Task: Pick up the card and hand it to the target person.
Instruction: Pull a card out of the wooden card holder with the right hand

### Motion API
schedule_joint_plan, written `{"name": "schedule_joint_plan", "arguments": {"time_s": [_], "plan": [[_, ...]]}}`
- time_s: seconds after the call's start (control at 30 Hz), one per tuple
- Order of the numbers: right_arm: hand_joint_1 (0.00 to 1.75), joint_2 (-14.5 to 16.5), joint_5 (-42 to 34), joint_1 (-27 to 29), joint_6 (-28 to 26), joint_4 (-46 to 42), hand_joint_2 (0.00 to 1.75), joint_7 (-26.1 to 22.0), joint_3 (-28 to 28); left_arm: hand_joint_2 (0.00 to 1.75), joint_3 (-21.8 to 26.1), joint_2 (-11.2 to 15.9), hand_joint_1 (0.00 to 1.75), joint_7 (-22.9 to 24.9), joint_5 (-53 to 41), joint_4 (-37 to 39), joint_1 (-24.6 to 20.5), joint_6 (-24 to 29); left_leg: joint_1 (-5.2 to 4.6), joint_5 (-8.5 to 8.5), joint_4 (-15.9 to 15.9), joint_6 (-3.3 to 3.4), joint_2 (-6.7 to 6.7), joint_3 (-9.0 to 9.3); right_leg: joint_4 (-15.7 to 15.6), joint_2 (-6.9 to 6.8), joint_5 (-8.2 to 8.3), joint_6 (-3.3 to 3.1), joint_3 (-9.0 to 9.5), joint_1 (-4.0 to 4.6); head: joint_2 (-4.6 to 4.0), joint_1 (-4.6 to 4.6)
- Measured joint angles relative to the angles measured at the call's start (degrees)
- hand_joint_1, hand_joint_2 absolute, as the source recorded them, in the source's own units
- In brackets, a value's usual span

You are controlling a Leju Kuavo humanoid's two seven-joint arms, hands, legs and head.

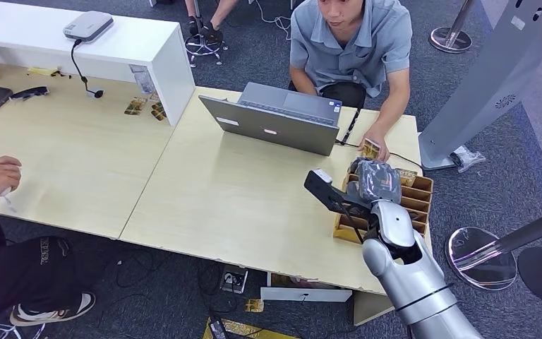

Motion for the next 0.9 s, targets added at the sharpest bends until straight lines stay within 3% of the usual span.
{"name": "schedule_joint_plan", "arguments": {"time_s": [0.9], "plan": [[0.93,-1.18,0.05,0.01,0.79,2.27,1.75,0.42,-0.02,0.00,0.00,0.00,0.00,-0.26,-0.07,0.00,0.00,0.05,0.00,0.00,0.00,0.00,0.00,0.00,0.00,0.00,0.00,0.00,0.00,0.00,0.00,-0.01]]}}
